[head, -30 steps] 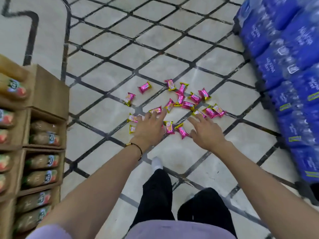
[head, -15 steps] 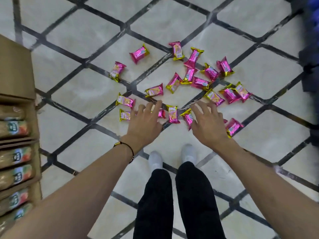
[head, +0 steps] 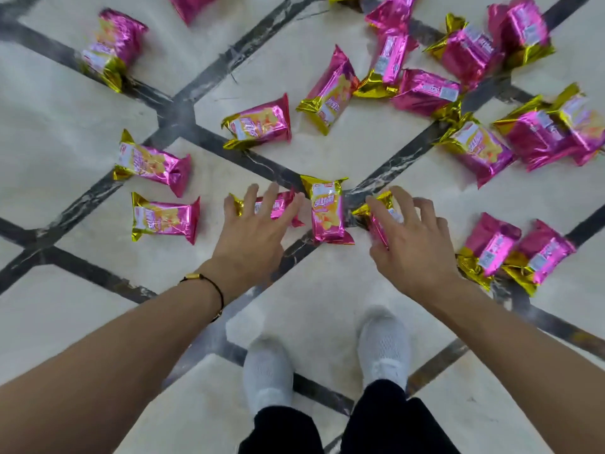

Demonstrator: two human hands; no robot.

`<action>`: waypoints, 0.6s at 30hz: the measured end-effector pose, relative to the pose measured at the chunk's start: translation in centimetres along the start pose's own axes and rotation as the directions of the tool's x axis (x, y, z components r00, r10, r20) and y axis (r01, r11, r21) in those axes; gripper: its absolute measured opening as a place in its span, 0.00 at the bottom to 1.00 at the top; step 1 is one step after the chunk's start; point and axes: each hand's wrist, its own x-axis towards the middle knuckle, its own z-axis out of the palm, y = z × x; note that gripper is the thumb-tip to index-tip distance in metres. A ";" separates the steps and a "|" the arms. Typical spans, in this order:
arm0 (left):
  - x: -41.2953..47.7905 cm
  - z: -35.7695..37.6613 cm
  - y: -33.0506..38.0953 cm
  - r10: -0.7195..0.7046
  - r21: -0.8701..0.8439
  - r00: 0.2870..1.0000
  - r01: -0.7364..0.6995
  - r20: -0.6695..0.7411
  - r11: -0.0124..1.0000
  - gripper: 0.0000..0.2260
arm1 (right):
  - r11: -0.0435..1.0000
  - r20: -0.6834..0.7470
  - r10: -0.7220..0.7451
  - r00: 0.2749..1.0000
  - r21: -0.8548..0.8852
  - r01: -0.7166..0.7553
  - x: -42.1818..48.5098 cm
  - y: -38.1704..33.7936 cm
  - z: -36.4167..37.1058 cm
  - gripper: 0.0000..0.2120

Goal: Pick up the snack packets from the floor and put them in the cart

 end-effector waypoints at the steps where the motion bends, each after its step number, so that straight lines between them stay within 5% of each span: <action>1: 1.3 1.8 -0.3 0.018 0.025 1.000 -0.018 0.001 1.000 0.42 | 1.000 0.019 0.019 1.000 -0.025 -0.019 1.1 0.6 1.8 0.35; 7: 5.8 9.4 -3.0 0.125 0.129 0.990 -0.116 -0.061 0.985 0.42 | 0.989 0.136 0.146 0.980 -0.044 -0.142 5.1 2.5 9.8 0.45; 11: 5.7 10.6 -4.1 0.196 0.146 0.976 -0.181 -0.095 0.972 0.40 | 0.987 0.127 0.161 0.979 0.005 -0.163 5.3 2.2 11.9 0.40; 18: 2.3 6.2 -2.6 0.075 -0.038 0.993 -0.079 -0.087 0.996 0.35 | 0.980 0.045 0.170 0.984 0.096 -0.173 3.0 1.1 8.8 0.36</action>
